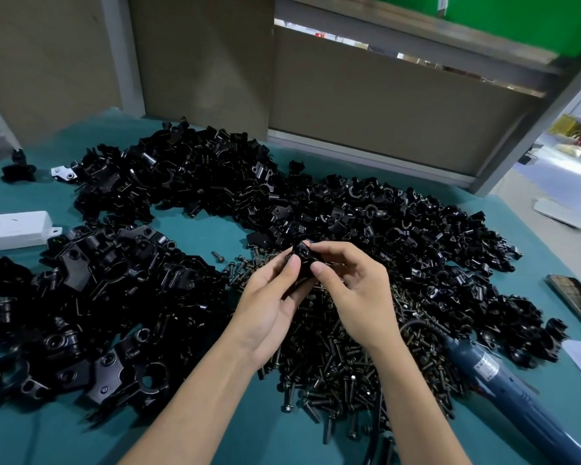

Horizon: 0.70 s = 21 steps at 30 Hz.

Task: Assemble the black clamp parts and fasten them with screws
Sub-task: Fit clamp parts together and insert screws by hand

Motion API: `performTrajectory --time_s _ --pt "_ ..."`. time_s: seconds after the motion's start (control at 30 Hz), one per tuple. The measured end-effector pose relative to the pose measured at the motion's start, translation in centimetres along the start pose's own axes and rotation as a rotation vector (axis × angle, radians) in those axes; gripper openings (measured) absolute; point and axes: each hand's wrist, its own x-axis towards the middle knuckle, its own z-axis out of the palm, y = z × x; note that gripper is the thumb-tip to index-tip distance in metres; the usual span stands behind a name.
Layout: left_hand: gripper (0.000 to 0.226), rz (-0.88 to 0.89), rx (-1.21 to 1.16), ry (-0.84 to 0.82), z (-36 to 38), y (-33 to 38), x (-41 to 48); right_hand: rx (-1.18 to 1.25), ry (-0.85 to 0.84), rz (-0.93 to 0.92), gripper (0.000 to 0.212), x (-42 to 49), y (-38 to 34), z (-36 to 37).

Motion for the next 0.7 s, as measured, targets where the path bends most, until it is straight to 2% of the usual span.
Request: performTrajectory --time_s 0.27,0.6,0.7 --pt "0.022 0.05 0.042 0.037 -0.29 -0.05 0.02 -0.028 0.036 -0.014 0.027 -0.23 -0.17 0.43" --pt "0.039 0.016 -0.008 0.012 -0.01 -0.33 -0.15 0.02 0.071 -0.018 0.029 -0.42 -0.15 0.31" --pt "0.034 0.032 -0.013 0.026 0.17 -0.43 -0.18 0.002 0.091 -0.052 0.028 -0.52 -0.1 0.38"
